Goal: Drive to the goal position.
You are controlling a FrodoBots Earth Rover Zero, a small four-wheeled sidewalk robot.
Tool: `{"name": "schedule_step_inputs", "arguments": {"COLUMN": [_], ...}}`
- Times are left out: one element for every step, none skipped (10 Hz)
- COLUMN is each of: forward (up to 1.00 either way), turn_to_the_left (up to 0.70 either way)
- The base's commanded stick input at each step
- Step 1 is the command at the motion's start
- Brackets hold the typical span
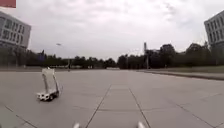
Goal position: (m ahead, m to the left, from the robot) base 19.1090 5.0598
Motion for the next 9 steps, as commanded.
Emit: {"name": "schedule_step_inputs", "arguments": {"forward": [0.85, 0.85, 0.85, 0.85, 0.85, 0.85, 0.85, 0.85, 0.85], "turn_to_the_left": [0.0, 0.0, 0.0, 0.0, 0.0, 0.0, 0.0, 0.0, 0.0]}}
